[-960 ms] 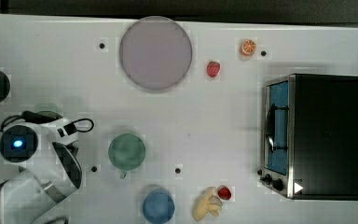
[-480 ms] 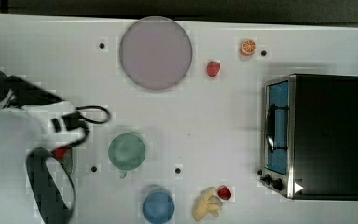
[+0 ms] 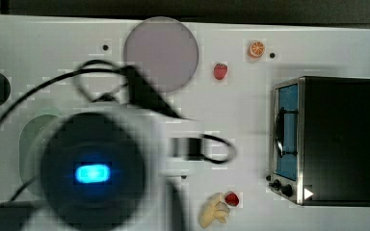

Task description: Pick Ketchup from the table and place it in strainer.

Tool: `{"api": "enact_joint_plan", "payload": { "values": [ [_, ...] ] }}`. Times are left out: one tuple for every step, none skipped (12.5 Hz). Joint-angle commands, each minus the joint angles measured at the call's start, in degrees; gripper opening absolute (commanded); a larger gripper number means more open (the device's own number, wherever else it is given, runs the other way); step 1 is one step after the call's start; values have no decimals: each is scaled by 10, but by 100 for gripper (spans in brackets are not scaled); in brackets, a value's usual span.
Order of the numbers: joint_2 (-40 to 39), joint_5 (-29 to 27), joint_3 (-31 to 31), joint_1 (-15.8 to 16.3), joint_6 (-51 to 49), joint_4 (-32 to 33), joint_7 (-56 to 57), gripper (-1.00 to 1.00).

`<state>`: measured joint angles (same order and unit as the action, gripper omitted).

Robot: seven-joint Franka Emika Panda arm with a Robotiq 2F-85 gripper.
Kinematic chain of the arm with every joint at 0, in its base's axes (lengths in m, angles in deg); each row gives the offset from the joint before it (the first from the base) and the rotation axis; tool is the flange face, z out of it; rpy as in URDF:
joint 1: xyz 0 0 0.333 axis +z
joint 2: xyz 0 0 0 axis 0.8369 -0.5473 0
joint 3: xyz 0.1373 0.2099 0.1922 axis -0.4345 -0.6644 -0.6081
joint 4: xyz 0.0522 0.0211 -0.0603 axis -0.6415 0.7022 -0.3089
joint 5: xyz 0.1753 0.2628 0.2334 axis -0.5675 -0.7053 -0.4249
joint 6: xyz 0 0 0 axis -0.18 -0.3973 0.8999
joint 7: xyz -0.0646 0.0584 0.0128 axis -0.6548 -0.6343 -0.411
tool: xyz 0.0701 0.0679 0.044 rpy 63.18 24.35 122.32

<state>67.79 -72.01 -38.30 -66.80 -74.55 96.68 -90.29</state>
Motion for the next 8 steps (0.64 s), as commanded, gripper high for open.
{"api": "enact_joint_plan", "payload": {
  "values": [
    [0,8,37,-10,-18,-2,30,100],
    [-3,24,46,-10,-18,-1,43,100],
    [-7,44,51,-10,-18,-1,44,100],
    [-10,56,51,-10,-13,-1,48,100],
    [-11,58,50,-10,-8,-1,49,100],
    [-11,58,51,-10,-8,0,49,100],
    [-12,58,52,-10,-8,1,49,100],
    [-13,58,53,-10,-8,2,49,100]
  ]
}}
